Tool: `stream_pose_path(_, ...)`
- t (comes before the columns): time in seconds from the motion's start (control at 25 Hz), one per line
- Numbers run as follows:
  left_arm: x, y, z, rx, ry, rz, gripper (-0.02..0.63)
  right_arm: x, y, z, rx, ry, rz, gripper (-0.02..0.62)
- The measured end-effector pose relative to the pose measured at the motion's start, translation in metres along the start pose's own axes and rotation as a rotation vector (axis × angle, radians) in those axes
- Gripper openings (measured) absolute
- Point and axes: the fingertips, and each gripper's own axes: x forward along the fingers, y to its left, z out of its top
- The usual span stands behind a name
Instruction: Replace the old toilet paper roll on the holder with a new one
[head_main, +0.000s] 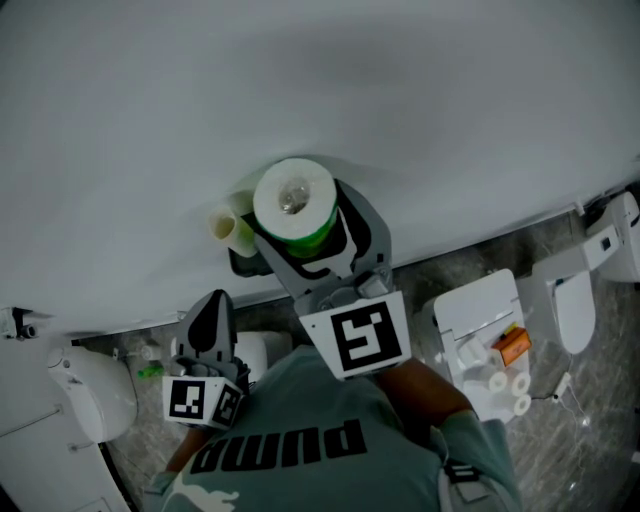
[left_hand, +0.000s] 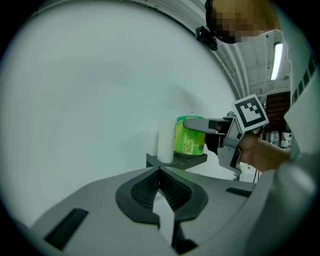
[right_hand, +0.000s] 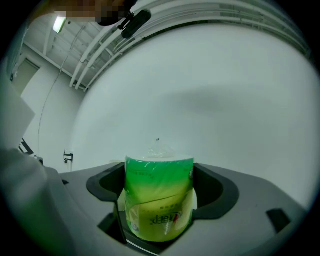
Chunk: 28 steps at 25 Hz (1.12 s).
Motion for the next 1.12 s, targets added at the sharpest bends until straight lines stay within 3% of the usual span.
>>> stream_pose_path(0.4,0.016,-0.025,-0.017,-0.007,0.044,-0.089,0.003,-0.033,-0.034,0.019,0.118,-0.054,-0.103,0.414)
stream_pose_path(0.6,0.025,-0.038,-0.029,-0.006,0.073,-0.137,0.003,-0.054,-0.052,0.009,0.117,-0.024,-0.139,0.414)
stream_pose_path(1.12,0.044,-0.062,-0.067,0.046,0.143,-0.235,0.003,-0.097,-0.104,-0.029,0.290,-0.014,-0.325,0.414)
